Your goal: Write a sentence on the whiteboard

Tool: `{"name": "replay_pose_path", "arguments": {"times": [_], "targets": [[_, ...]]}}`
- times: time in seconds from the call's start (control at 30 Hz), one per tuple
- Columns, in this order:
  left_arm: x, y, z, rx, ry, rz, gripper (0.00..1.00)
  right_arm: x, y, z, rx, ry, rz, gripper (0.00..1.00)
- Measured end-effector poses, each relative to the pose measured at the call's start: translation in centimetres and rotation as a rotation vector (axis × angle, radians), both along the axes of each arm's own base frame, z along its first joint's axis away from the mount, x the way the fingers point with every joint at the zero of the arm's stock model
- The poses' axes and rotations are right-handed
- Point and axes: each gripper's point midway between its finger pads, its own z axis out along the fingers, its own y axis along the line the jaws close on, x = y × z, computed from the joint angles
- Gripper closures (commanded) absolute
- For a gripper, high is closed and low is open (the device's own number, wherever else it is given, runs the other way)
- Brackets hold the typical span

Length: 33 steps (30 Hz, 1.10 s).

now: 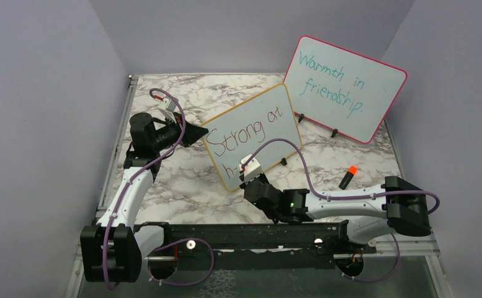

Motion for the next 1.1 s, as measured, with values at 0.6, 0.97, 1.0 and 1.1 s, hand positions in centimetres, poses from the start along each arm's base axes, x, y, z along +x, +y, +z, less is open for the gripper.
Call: {"name": "replay_pose_path", "arguments": {"times": [0.6,0.97,1.0,1.1], "targets": [[0.1,0.0,0.0,0.001,0.001,0.000,1.00,0.2,0.8,1.0,0.026,-0.036,0.031,0.99],[0.1,0.0,-0.1,0.001,0.002,0.000,1.00,-0.3,1.4,0.6,0.021,-0.015,0.073,0.99],[0.1,0.0,-0.1,0.001,0.002,0.000,1.00,-0.3,1.4,0.5,0.019,-0.013,0.075,0.99],[0.1,0.0,-0.1,0.001,0.002,0.000,1.00,-0.4,1.4,0.4,0.013,-0.007,0.081,0.99]]}}
